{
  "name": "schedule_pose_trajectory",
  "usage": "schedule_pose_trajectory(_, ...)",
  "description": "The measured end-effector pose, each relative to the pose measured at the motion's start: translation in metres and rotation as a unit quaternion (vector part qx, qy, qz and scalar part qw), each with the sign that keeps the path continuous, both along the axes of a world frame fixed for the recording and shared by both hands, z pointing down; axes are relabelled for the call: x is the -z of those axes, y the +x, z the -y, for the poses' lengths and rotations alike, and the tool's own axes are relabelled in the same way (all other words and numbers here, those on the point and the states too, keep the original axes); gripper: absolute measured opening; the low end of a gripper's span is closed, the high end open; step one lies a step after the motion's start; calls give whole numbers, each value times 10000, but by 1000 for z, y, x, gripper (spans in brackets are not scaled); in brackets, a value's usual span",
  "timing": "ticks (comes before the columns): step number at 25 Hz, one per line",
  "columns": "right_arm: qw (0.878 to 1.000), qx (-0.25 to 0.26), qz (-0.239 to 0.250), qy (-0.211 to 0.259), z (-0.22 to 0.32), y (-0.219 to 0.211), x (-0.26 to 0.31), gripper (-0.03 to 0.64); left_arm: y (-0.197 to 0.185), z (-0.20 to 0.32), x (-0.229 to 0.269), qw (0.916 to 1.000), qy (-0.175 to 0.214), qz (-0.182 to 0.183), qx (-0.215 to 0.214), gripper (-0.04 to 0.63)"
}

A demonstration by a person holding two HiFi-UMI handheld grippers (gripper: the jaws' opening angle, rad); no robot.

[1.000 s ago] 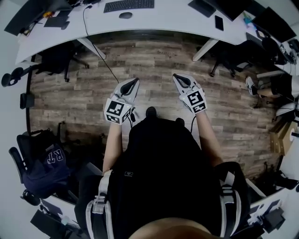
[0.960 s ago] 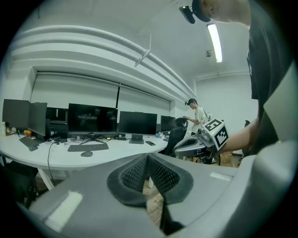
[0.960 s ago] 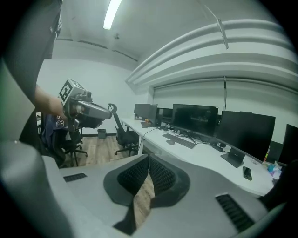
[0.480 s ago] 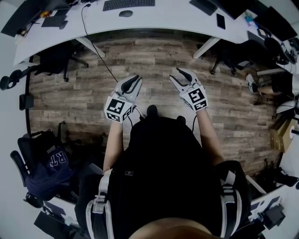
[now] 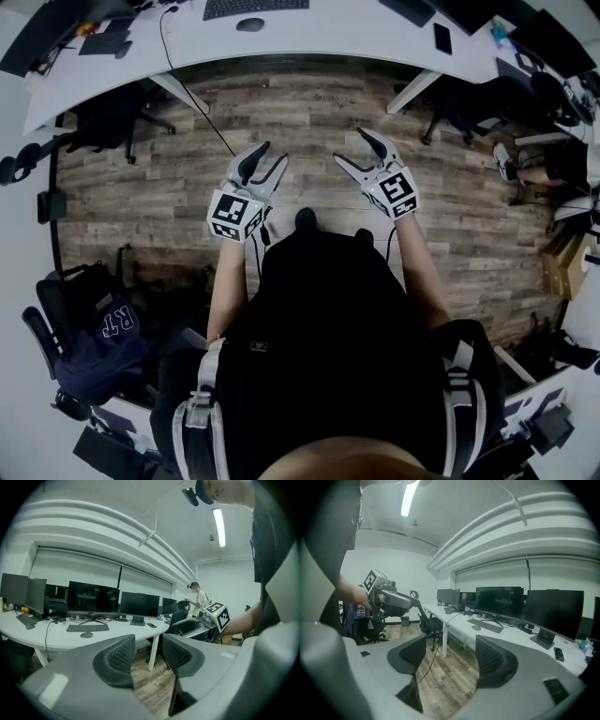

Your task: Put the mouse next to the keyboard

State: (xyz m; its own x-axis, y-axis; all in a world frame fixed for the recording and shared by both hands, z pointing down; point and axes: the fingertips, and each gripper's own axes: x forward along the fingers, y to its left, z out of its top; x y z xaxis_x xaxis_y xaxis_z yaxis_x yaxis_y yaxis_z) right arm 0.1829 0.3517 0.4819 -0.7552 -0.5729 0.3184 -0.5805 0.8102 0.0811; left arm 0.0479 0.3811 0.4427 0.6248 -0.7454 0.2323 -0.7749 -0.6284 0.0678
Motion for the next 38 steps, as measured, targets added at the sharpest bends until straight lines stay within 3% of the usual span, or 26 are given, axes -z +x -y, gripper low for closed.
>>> schedule_pose_trajectory(6,10000,-30,71,-5,-1,-8,1,377,-9,2,-1,10000,-34,0,-69,224)
schedule_pose_trajectory(12,9999,-124,-25,-7,-2,-13,-2,383,-19,4,-4,9999,-59,-28,-111,256)
schedule_pose_trajectory(27,9992,-398,-85,-57,-5,-17,-5,380,-38,5,-8,9997,-149,10,-196,264)
schedule_pose_trajectory(38,9995,-292,-52,-56,15,-29,-7,377,-55,14,-12,9999,-150,-17,75,264)
